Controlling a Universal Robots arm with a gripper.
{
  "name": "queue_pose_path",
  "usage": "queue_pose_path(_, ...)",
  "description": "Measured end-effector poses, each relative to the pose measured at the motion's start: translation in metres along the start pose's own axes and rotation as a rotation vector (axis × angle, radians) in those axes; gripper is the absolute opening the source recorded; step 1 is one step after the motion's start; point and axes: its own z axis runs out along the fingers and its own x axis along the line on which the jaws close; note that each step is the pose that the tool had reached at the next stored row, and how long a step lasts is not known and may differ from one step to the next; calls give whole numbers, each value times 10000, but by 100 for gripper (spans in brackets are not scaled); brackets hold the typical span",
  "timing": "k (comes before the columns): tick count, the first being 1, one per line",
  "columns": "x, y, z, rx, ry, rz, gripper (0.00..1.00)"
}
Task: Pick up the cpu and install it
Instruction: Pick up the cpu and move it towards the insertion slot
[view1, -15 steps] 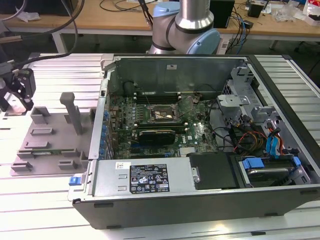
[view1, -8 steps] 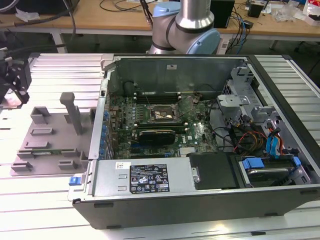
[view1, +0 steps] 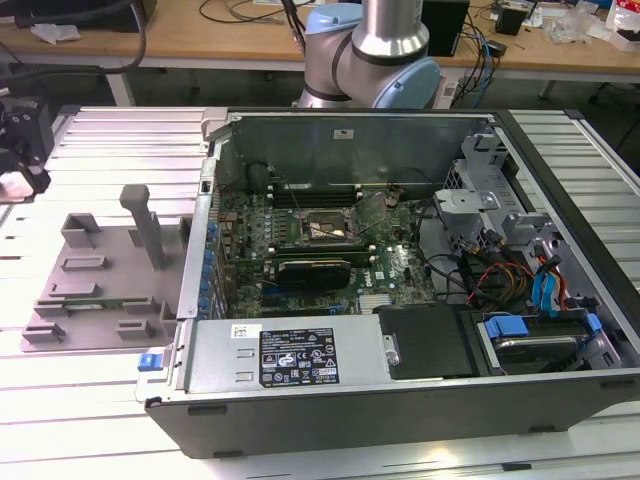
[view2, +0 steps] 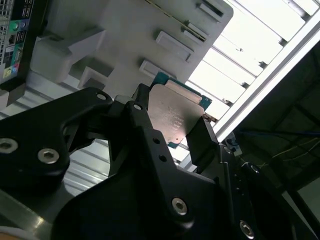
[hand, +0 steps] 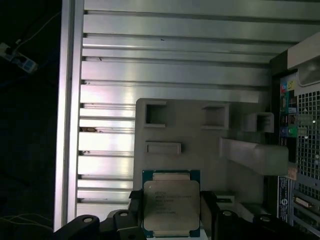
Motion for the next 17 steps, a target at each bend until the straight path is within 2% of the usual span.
queue_pose_path(3,-2,2,-96,0,0,0,55)
queue_pose_path(6,-6,5,-325,0,-1,0,55)
queue_pose_path(7,-9,8,-450,0,-1,0,55)
queue_pose_path(8,-10,8,-492,0,-1,0,55)
queue_pose_path(10,-10,9,-538,0,-3,0,55)
queue_pose_path(14,-11,9,-540,1,-1,0,55)
queue_pose_path(17,-45,8,-540,0,-1,-1,55)
